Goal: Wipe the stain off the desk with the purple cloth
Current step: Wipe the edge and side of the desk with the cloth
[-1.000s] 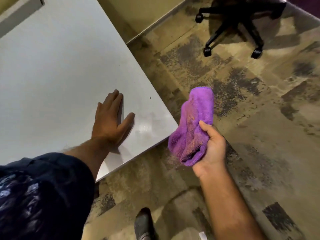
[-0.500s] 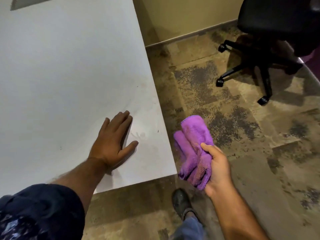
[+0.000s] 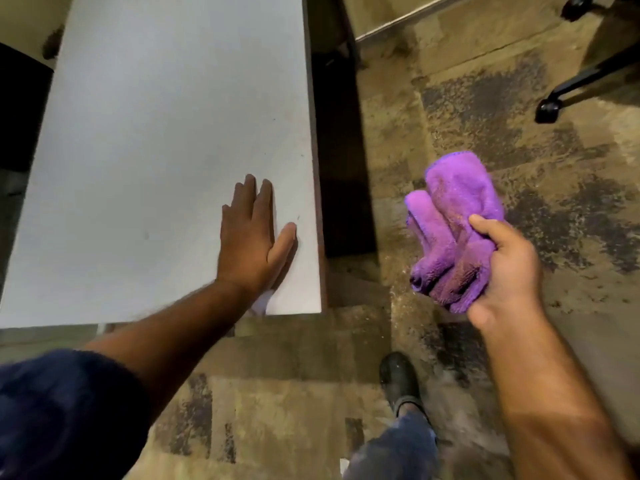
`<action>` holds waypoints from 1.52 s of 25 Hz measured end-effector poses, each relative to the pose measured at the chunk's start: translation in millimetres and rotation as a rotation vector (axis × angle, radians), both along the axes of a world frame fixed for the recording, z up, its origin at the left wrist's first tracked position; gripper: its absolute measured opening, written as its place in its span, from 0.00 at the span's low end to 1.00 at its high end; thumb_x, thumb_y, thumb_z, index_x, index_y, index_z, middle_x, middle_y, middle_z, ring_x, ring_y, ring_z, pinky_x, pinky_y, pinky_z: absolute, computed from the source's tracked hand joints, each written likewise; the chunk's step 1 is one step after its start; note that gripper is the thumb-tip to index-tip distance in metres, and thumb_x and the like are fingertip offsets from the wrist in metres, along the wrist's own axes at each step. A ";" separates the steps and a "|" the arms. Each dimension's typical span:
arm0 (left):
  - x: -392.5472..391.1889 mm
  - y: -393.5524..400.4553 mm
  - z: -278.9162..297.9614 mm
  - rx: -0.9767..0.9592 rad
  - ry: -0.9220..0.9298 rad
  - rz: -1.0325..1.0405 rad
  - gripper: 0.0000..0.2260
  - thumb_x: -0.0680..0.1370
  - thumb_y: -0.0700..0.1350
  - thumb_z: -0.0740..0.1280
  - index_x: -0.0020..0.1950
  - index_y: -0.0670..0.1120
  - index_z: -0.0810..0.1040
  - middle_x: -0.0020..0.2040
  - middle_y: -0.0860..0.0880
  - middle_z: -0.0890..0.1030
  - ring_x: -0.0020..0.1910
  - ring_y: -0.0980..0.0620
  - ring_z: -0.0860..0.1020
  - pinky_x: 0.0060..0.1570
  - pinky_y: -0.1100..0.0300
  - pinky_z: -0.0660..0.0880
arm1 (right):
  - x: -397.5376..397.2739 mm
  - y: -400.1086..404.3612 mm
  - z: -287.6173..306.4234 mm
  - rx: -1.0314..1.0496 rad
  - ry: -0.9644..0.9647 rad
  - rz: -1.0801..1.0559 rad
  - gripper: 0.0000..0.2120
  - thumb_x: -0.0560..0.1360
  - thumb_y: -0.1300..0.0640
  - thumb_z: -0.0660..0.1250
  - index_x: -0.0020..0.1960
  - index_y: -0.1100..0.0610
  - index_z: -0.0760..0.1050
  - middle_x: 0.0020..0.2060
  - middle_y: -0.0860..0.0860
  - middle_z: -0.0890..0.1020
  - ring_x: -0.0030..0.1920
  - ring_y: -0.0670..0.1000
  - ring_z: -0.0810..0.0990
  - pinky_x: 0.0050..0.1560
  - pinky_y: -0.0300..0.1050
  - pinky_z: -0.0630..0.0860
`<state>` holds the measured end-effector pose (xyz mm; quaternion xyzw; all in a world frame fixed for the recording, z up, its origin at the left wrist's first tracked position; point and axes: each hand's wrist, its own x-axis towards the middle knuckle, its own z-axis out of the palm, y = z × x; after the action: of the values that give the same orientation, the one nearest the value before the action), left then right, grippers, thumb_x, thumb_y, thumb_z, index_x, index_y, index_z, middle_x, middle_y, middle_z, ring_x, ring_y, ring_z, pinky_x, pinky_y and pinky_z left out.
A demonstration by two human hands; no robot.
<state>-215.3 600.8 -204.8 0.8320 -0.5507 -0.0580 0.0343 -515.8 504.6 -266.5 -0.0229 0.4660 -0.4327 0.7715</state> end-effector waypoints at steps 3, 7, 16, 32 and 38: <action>-31.9 -0.3 -5.6 0.030 -0.023 0.073 0.32 0.86 0.62 0.50 0.88 0.53 0.50 0.89 0.50 0.48 0.89 0.48 0.46 0.87 0.41 0.46 | -17.3 -13.5 -16.8 -0.059 -0.028 0.061 0.12 0.82 0.65 0.62 0.65 0.61 0.73 0.62 0.66 0.77 0.63 0.65 0.78 0.73 0.61 0.73; -56.6 5.2 -3.5 -0.012 -0.017 0.133 0.31 0.86 0.61 0.49 0.88 0.52 0.54 0.89 0.52 0.52 0.88 0.51 0.50 0.87 0.41 0.50 | -28.2 -22.2 -33.5 -0.133 -0.052 0.134 0.11 0.82 0.67 0.63 0.46 0.57 0.80 0.43 0.56 0.85 0.47 0.58 0.83 0.60 0.57 0.75; -60.3 -3.1 -2.6 -0.026 0.007 0.125 0.29 0.86 0.57 0.52 0.87 0.49 0.58 0.88 0.51 0.56 0.87 0.51 0.55 0.86 0.42 0.56 | -10.8 -21.3 -54.8 -0.318 -0.136 0.325 0.12 0.84 0.65 0.62 0.55 0.53 0.83 0.41 0.45 0.90 0.42 0.44 0.86 0.45 0.37 0.82; -42.0 4.7 -12.6 -0.325 0.531 0.228 0.24 0.81 0.40 0.58 0.77 0.35 0.73 0.78 0.36 0.74 0.77 0.37 0.73 0.76 0.33 0.70 | 134.8 21.6 -35.5 -0.944 0.226 0.574 0.32 0.80 0.73 0.54 0.80 0.56 0.71 0.83 0.57 0.68 0.79 0.49 0.70 0.78 0.36 0.66; -52.3 -0.1 -8.7 -0.410 0.665 0.259 0.23 0.81 0.38 0.62 0.77 0.37 0.72 0.81 0.33 0.69 0.82 0.35 0.66 0.80 0.45 0.70 | 105.4 80.0 -29.8 -1.024 0.296 0.540 0.33 0.76 0.78 0.54 0.77 0.60 0.74 0.79 0.62 0.72 0.80 0.54 0.71 0.82 0.40 0.62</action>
<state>-267.6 600.7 -213.5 0.8062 -0.4004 -0.2080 0.3827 -410.4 584.6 -296.3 -0.5697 0.2782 -0.3830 0.6719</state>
